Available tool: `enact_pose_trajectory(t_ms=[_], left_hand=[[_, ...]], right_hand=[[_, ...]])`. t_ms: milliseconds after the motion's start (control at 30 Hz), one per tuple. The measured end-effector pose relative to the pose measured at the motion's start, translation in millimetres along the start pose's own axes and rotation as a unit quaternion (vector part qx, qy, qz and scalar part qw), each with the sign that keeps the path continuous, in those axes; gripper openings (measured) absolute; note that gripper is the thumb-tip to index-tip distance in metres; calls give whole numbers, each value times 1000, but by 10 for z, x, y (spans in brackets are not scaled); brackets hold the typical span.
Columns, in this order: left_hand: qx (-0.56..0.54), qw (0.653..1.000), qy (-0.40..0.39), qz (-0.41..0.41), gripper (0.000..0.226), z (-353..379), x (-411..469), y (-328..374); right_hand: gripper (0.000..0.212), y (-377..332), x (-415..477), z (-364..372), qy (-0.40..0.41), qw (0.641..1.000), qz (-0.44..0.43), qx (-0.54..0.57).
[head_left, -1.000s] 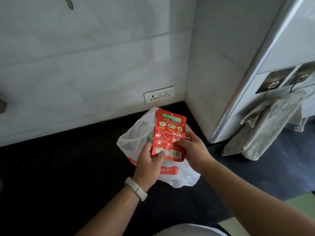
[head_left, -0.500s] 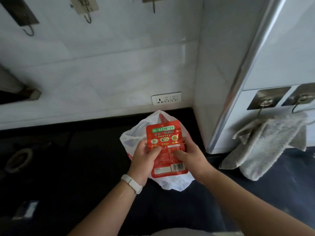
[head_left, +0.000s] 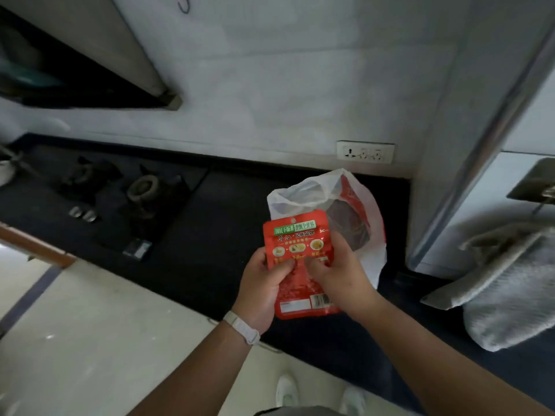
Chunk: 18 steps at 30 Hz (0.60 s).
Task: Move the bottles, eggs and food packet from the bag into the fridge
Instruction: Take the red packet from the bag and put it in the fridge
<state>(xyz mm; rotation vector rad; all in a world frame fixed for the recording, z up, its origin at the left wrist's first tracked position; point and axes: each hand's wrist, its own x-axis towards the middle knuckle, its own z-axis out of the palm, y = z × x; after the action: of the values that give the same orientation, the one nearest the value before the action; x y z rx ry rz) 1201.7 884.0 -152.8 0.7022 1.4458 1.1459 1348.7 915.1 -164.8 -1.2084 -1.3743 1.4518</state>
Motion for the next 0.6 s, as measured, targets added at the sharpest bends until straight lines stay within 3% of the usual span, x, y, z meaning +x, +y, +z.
enact_pose_trajectory(t_ms=[333,600], left_hand=[[-52,995,79,34,46,-767,-420,-44],[-73,986,138,58,34,-1916,-833,-154]], right_hand=[[62,-92,-226,747,-43,988,-91,-118],[64,-209,-523,1899,-138,974,-45,-172]])
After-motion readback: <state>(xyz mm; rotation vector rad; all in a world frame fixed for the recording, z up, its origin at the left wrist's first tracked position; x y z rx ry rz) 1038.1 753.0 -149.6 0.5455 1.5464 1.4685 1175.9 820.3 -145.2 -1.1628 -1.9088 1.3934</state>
